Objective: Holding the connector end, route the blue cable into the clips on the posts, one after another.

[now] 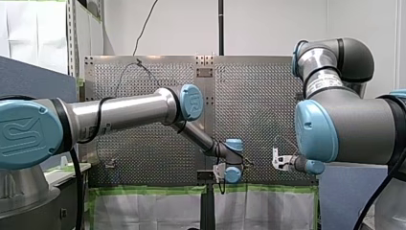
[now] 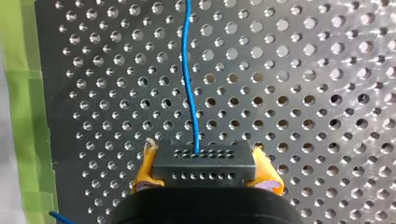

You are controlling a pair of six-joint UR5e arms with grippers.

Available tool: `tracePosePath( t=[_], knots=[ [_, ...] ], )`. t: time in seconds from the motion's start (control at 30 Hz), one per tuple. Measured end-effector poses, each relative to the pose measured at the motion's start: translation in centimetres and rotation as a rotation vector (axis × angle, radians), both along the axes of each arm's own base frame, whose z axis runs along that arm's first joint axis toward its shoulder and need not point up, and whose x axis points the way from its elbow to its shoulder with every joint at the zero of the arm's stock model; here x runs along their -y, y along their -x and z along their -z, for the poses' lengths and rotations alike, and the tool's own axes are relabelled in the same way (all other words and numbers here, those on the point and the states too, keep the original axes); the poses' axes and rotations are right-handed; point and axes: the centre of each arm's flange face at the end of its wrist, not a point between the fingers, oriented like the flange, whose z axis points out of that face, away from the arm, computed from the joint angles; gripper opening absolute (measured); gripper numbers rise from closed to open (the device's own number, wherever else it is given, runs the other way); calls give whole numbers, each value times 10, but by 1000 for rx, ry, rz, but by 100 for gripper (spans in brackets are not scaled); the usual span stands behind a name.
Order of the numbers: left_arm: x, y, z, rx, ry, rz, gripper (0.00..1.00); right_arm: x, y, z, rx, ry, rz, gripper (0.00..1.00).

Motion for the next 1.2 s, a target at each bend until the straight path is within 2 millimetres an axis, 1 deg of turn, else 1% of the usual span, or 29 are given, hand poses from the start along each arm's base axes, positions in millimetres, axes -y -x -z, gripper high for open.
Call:
tracePosePath(
  t=[0.2, 0.47, 1.03, 1.07, 1.1, 1.17, 1.2],
  knots=[
    [-1, -1, 0, -1, -1, 2, 0, 5, 3, 0, 6, 1, 7, 0],
    [1, 1, 1, -5, -6, 11, 0, 17, 11, -7, 16, 2, 20, 0],
    [5, 11, 4, -28, -40, 30, 0, 16, 7, -6, 18, -3, 13, 0],
    [5, 12, 4, -29, -45, 32, 11, 16, 7, -6, 18, -3, 13, 0],
    [5, 12, 5, -31, -51, 35, 11, 16, 7, -5, 18, -4, 12, 0],
    [4, 13, 6, -36, -71, 34, 52, 16, 7, -5, 18, -4, 12, 0],
    [3, 13, 6, -39, -83, 30, 52, 16, 7, -5, 18, -5, 12, 0]
  ],
)
